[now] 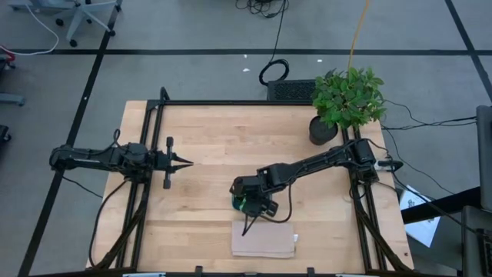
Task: Pick and placing Produce into tupperware
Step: Put the green avocado into the dark blue bin
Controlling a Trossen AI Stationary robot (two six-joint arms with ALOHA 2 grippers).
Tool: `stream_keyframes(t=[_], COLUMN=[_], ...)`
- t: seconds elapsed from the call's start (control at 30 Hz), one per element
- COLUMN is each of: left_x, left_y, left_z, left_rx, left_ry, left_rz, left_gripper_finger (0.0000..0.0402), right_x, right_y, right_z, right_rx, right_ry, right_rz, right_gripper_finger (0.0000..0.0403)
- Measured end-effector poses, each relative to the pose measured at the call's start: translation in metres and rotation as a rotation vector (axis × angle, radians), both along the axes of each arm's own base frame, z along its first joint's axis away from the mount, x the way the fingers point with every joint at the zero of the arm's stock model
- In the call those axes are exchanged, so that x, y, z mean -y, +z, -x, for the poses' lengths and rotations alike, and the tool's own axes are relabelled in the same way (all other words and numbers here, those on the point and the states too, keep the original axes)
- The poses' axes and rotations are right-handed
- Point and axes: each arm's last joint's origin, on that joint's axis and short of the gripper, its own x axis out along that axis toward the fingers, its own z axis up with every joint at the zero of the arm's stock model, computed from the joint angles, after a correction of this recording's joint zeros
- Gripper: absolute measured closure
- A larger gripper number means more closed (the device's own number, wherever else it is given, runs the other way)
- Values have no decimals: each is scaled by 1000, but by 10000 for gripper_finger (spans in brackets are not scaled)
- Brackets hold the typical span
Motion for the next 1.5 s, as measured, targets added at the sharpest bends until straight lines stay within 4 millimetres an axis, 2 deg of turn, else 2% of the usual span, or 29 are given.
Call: stream_keyframes(t=[0.4, 0.8, 1.1, 1.5], left_x=[0, 0, 0, 0], left_y=[0, 0, 0, 0], left_z=[0, 0, 0, 0], left_rx=[-1, -1, -1, -1], left_ry=[1, 1, 1, 1], left_rz=[2, 2, 6, 6], left_gripper_finger=[376, 376, 376, 376], right_x=[4, 2, 14, 20], right_y=[0, -12, -12, -13], right_z=[-2, -5, -7, -7], right_rx=[-11, -61, -94, -112], right_ry=[-59, -125, -247, -286], right_rz=[-25, -55, -97, -107], right_gripper_finger=[192, 192, 192, 192])
